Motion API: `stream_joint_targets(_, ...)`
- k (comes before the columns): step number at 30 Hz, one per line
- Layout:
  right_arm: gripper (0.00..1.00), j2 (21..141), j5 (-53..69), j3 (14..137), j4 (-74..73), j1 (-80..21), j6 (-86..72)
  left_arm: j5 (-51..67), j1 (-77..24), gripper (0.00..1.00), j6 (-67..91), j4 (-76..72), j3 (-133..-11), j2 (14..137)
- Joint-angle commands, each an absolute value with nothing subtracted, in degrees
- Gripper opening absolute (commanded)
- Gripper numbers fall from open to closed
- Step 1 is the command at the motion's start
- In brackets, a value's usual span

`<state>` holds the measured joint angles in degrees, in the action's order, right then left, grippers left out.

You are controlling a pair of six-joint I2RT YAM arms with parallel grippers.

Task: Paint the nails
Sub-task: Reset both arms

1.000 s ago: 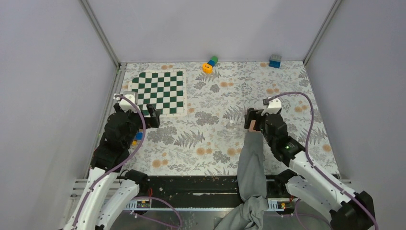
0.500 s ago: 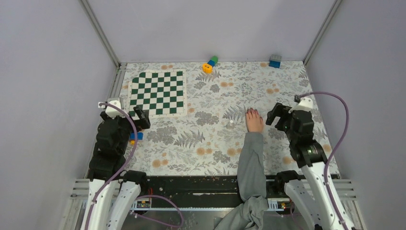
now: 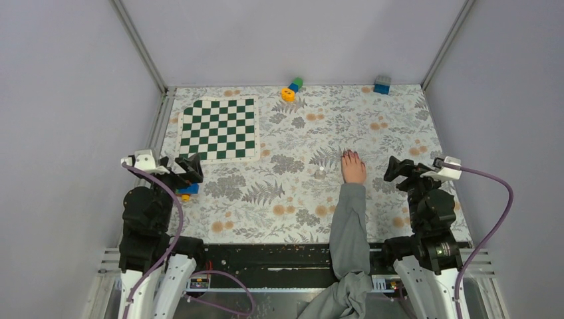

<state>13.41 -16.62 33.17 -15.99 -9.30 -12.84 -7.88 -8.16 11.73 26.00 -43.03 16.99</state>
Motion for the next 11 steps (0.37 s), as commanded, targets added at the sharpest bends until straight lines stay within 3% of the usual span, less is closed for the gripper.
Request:
stream_joint_targets(1,0.92,13.4,-17.7,33.0,-13.4,-9.1,-11.5,-7.3,-7.8,0.99,11.0,23.2,-42.5,17.1)
stream_joint_targets(11,0.93,12.8,-18.1,33.0,-13.5,-9.1,-11.5,-5.9,-7.8,0.99,10.8,23.2,-42.4,17.5)
